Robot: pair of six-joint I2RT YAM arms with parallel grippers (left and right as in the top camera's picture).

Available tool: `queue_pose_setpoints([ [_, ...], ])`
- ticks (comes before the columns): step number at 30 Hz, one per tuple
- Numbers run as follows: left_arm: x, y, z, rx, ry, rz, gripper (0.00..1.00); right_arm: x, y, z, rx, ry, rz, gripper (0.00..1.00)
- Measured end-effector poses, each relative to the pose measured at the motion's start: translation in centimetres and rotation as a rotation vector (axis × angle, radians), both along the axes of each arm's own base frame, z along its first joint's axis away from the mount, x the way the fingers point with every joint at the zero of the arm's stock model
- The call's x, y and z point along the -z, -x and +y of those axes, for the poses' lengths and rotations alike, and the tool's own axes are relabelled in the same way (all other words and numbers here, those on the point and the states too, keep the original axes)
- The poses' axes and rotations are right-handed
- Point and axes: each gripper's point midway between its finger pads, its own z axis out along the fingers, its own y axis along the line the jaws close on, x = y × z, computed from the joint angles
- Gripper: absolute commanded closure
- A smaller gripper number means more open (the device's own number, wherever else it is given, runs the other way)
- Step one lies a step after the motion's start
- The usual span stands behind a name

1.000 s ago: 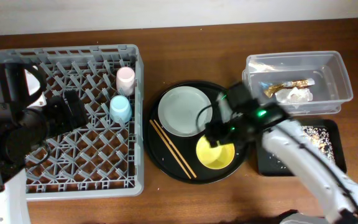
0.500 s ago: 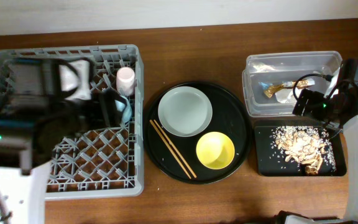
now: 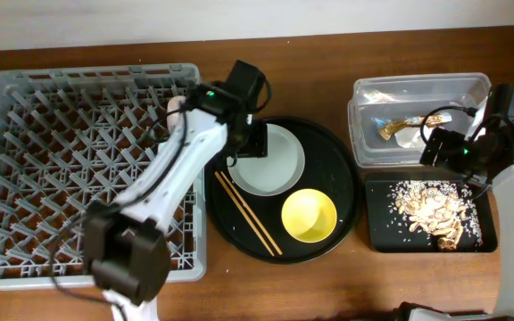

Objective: Sort waste into correct bins and load items into the dishwasher rack
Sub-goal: 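Reach the left gripper to the yellow bowl and grasp its rim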

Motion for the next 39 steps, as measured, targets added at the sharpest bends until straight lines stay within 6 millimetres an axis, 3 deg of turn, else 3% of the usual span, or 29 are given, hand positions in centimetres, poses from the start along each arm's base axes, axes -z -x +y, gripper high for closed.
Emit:
queue_pose_setpoints([
  [2,4.0,-0.9,1.0,-0.019,-0.102,0.036,0.4,0.0,0.0,0.0,0.0,0.0,0.0,0.01],
  [4,6.1,-1.5,1.3,-0.028,-0.147,0.042,0.42,0.0,0.0,0.0,-0.001,0.0,0.001,0.01],
  [8,8.0,-1.5,1.8,-0.029,-0.186,0.068,0.43,0.0,0.0,0.0,-0.002,0.0,0.001,0.01],
  [10,9.0,-1.3,1.7,-0.024,-0.199,0.086,0.54,0.0,0.0,0.0,-0.002,0.001,0.001,0.01],
  [16,8.5,0.7,0.1,0.047,-0.259,0.095,0.55,0.0,0.0,0.0,-0.002,0.001,0.001,0.01],
  [17,7.5,1.2,-0.4,0.061,-0.254,0.086,0.55,0.0,0.0,0.0,-0.002,0.001,0.001,0.01],
  [19,3.2,2.4,-2.6,0.114,-0.202,0.009,0.51,0.0,0.0,0.0,-0.002,0.0,0.001,0.01],
  [20,1.1,3.5,-4.5,0.161,-0.172,-0.037,0.51,0.0,0.0,0.0,-0.002,0.001,0.001,0.01],
  [22,-2.1,7.7,-10.3,0.319,-0.104,-0.122,0.5,0.0,0.0,0.0,-0.002,0.001,0.001,0.01],
  [24,-1.4,11.9,-13.9,0.447,-0.103,-0.13,0.5,0.0,0.0,0.0,-0.002,0.001,0.001,0.01],
  [27,0.3,14.5,-15.5,0.515,-0.123,-0.134,0.51,0.0,0.0,0.0,-0.002,0.001,0.001,0.01],
  [32,5.2,16.1,-16.7,0.555,-0.137,-0.101,0.57,0.0,0.0,0.0,-0.002,0.001,0.001,0.01],
  [39,7.7,16.7,-17.6,0.568,-0.105,-0.126,0.66,0.0,0.0,0.0,-0.002,0.001,0.001,0.01],
])
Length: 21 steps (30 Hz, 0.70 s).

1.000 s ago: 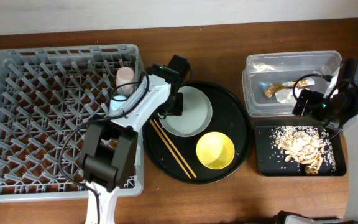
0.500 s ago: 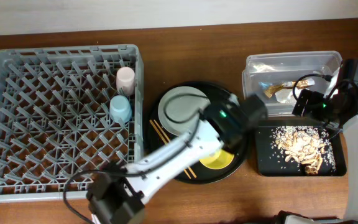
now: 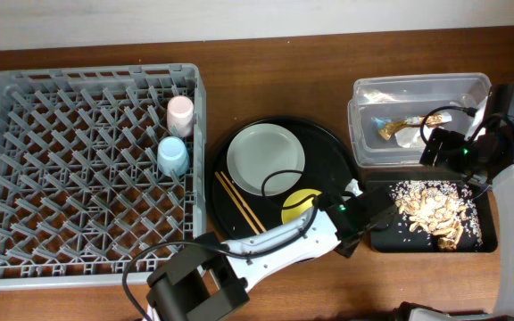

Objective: Sort waste into correct bins and load items into the dishwasher rack
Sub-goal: 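Reach the left gripper to the yellow bowl and grasp its rim, then carry the yellow bowl into the rack and release it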

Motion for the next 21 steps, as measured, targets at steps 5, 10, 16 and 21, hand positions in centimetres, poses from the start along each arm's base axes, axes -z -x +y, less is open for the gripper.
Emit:
queue_pose_setpoints([
  [5,1.1,0.3,0.9,-0.001,-0.026,0.009,0.9,0.0,0.0,0.0,0.0,0.0,0.0,0.01],
  [10,0.9,-0.8,1.5,-0.022,-0.057,-0.058,1.0,0.0,0.0,0.0,0.0,0.0,0.0,0.01],
  [16,-1.1,-1.0,2.4,0.025,-0.122,-0.056,1.0,0.0,0.0,0.0,0.0,-0.001,0.001,0.01],
  [21,-20.1,-5.7,7.6,-0.09,0.098,-0.177,1.0,0.0,0.0,0.0,0.0,0.0,0.0,0.01],
])
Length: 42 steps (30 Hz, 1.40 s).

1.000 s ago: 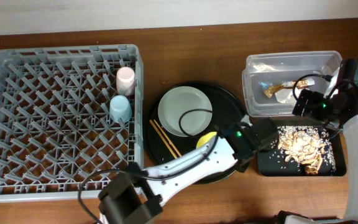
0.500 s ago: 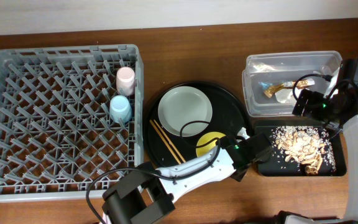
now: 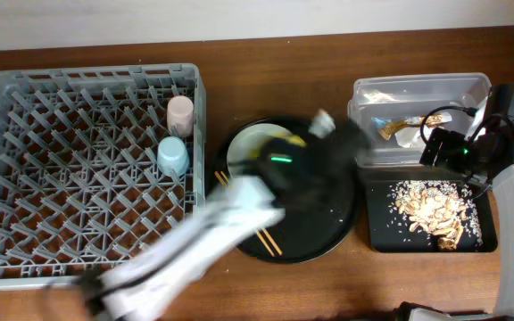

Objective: Sort waste into correct bins and load items into the dishwasher rack
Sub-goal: 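Carry the yellow bowl into the rack and release it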

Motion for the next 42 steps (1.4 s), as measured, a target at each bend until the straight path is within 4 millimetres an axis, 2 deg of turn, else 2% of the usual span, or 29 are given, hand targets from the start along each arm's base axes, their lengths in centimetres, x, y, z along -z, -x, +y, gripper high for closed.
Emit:
queue_pose_setpoints([
  [1,-4.3,-0.6,2.7,-0.046,0.081,-0.057,1.0,0.0,0.0,0.0,-0.001,0.0,0.0,0.01],
  [2,-7.3,-0.2,6.3,-0.086,0.119,-0.079,1.0,0.0,0.0,0.0,0.0,0.001,-0.001,0.01],
  [3,-9.2,-0.2,9.5,-0.132,0.15,-0.097,1.0,0.0,0.0,0.0,0.0,0.001,0.0,0.02],
  [4,-10.9,0.1,13.0,-0.171,0.191,-0.102,1.0,0.0,0.0,0.0,0.0,0.0,-0.001,0.01],
  [5,-11.2,0.5,14.7,-0.159,0.235,-0.063,1.0,0.0,0.0,0.0,0.001,0.002,0.001,0.01],
  [6,-11.2,0.2,15.5,-0.164,0.248,-0.051,1.0,0.0,0.0,-0.1,0.0,0.003,0.0,0.02],
  [9,-9.7,-0.6,18.0,-0.088,0.435,0.114,1.0,0.0,0.0,-0.1,0.0,0.003,0.001,0.01],
  [11,-8.1,-0.7,18.8,-0.045,0.584,0.204,1.0,0.0,0.0,-0.1,0.001,0.003,0.0,0.01],
  [12,-7.2,-0.7,19.2,-0.028,0.664,0.239,1.0,0.0,0.0,-0.1,0.001,0.003,0.001,0.01],
  [13,-5.4,-0.5,20.1,-0.041,0.761,0.294,1.0,0.0,0.0,-0.1,0.001,0.003,0.001,0.01],
  [15,-4.0,-1.1,20.7,-0.03,0.899,0.297,1.0,0.0,0.0,0.0,0.001,0.002,0.001,0.01],
  [17,-1.7,-1.5,22.1,-0.074,1.084,0.296,1.0,0.0,0.0,0.0,0.001,0.002,0.001,0.01],
  [20,0.0,-2.2,23.5,-0.128,1.262,0.292,1.0,0.0,0.0,-0.1,0.001,0.003,0.001,0.01],
  [24,2.6,-2.6,23.8,-0.187,1.371,0.366,1.0,0.0,0.0,-0.1,0.002,0.003,0.001,0.01],
  [29,5.0,-2.0,23.7,-0.23,1.352,0.425,1.0,0.0,0.0,-0.1,0.001,0.003,0.001,0.01],
  [35,6.9,-2.0,26.6,-0.335,1.274,0.405,1.0,0.0,0.0,-0.1,0.001,0.003,0.001,0.01],
  [36,7.2,-1.9,27.0,-0.351,1.263,0.401,0.98,0.0,0.0,-0.1,0.001,0.003,0.001,0.01],
  [40,8.2,-1.8,29.5,-0.428,1.223,0.37,0.53,0.0,0.0,-0.1,0.001,0.003,0.001,0.01],
  [41,8.6,-1.7,30.9,-0.475,1.209,0.353,0.49,0.0,0.0,-0.1,0.001,0.003,0.001,0.01],
  [42,8.7,-1.7,31.5,-0.493,1.206,0.343,0.47,0.0,0.0,-0.1,0.001,0.003,0.001,0.01],
])
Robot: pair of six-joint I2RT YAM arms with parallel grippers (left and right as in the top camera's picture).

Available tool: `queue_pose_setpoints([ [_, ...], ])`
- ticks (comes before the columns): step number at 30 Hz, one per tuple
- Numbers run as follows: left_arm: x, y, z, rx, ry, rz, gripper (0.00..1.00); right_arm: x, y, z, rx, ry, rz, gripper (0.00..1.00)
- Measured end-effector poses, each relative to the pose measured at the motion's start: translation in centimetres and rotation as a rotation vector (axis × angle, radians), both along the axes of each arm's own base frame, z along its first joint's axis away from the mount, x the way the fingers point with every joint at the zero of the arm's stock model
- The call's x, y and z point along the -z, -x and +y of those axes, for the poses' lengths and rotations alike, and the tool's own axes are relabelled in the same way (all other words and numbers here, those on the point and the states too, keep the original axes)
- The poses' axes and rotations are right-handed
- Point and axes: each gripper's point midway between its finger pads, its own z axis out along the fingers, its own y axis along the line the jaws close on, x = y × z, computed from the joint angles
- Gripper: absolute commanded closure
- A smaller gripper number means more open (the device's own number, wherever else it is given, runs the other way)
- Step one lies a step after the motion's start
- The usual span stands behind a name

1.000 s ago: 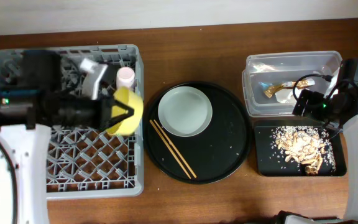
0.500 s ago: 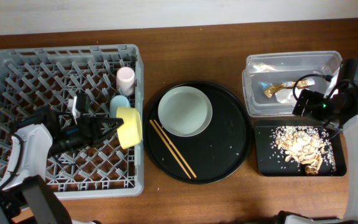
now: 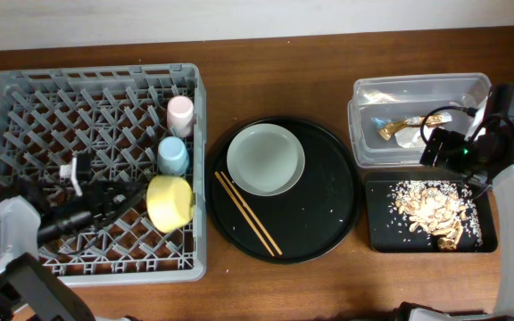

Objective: Sort waste into correct bins and load items into the dishwasher rack
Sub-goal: 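Carry the yellow bowl into the rack and release it, then grasp the white plate with the left gripper and stand it in the rack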

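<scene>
The yellow bowl (image 3: 170, 202) lies on its side in the grey dishwasher rack (image 3: 25, 107), near its right wall, below a blue cup (image 3: 173, 156) and a pink cup (image 3: 180, 114). My left gripper (image 3: 138, 197) points right over the rack with its tips at the bowl's left rim; its jaws are too dark to read. A pale green plate (image 3: 266, 159) and a pair of chopsticks (image 3: 248, 212) rest on the round black tray (image 3: 328, 223). My right gripper (image 3: 434, 147) hovers at the seam between the clear bin and the black scrap tray, its jaws unreadable.
The clear plastic bin (image 3: 418, 89) at the back right holds wrappers. In front of it a black rectangular tray (image 3: 382, 232) carries food scraps. The left arm stretches across the rack's lower left. A few crumbs dot the round tray.
The left arm, then a blur over the round tray with the yellow bowl above the plate, now lies over the rack. The bowl is in the rack below the blue cup. The right arm is unchanged.
First the left gripper was at the rack's right edge beside the plate, with the yellow bowl on the round tray. Then it reached to the bowl at the tray's lower right. Then the bowl was off the tray's floor, over the plate. Now it sits in the rack.
</scene>
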Motion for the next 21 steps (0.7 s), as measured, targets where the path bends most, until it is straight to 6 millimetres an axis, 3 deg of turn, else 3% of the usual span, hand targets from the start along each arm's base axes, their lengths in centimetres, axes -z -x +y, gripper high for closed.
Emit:
queue_pose_setpoints([
  [2,0.0,0.0,1.9,-0.064,-0.007,0.015,0.41,0.0,0.0,0.0,-0.001,0.0,0.001,0.01],
  [4,-1.3,-0.6,3.5,-0.105,-0.015,0.022,0.38,0.0,0.0,0.0,0.0,0.0,0.001,0.01],
  [7,-4.4,-1.6,3.9,-0.091,-0.056,-0.015,0.23,0.0,0.0,0.0,0.0,0.0,0.0,0.01],
  [8,-5.4,-1.7,2.8,-0.053,-0.095,-0.041,0.19,0.0,0.0,0.0,0.0,0.0,0.0,0.01],
  [11,-7.1,-1.2,-2.3,0.09,-0.271,-0.101,0.01,0.0,0.0,0.0,0.0,0.0,0.0,0.01],
  [15,-7.9,-1.0,-10.3,0.257,-0.491,-0.177,0.01,0.0,0.0,0.0,0.0,0.0,0.001,0.01],
  [16,-8.7,-1.2,-13.9,0.334,-0.507,-0.276,0.09,0.0,0.0,0.0,0.0,0.0,0.001,0.01],
  [18,-9.5,-0.5,-19.2,0.434,-0.506,-0.38,0.27,0.0,0.0,0.0,0.0,0.0,0.0,0.02],
  [19,-9.3,-0.4,-20.7,0.446,-0.524,-0.39,0.56,0.0,0.0,0.0,0.0,0.0,-0.001,0.01],
  [21,-6.7,-0.1,-24.4,0.471,-0.623,-0.348,0.59,0.0,0.0,0.0,0.0,0.0,0.001,0.01],
])
